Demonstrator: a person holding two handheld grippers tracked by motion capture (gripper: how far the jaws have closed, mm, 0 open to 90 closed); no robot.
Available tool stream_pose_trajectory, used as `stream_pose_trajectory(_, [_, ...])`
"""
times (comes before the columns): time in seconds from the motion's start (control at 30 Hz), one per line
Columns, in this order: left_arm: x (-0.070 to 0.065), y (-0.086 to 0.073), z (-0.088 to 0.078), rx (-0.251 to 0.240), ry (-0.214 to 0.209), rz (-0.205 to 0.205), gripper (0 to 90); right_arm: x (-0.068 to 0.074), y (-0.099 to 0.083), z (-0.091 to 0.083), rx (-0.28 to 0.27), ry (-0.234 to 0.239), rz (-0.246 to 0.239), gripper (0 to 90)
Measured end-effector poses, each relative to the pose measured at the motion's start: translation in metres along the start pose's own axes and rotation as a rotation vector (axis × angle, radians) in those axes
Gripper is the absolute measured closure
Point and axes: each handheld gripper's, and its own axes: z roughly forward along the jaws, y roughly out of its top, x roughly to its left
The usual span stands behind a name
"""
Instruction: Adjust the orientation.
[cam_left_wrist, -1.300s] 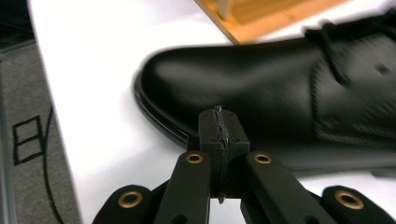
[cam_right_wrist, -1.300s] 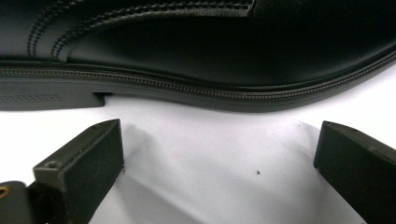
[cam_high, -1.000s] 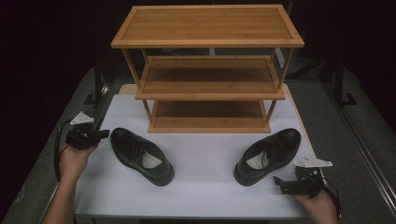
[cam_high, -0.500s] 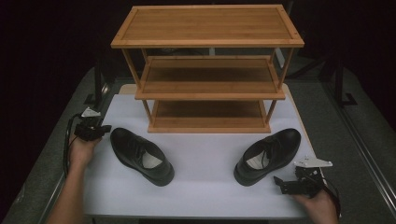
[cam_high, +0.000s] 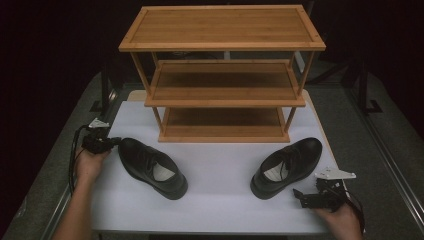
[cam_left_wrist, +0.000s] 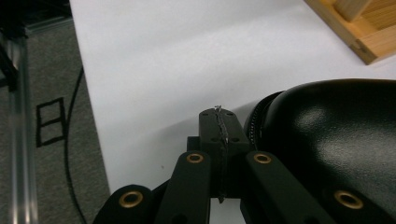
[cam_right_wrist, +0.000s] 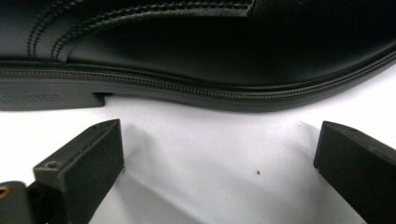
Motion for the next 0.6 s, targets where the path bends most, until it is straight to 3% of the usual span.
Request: stream_pose_trajectory(0.6, [-0.051, 0.003, 0.004, 0.003, -0.101, 0.044, 90.0, 0.0, 0.0, 0.0, 0.0, 0.0, 0.0, 1.2])
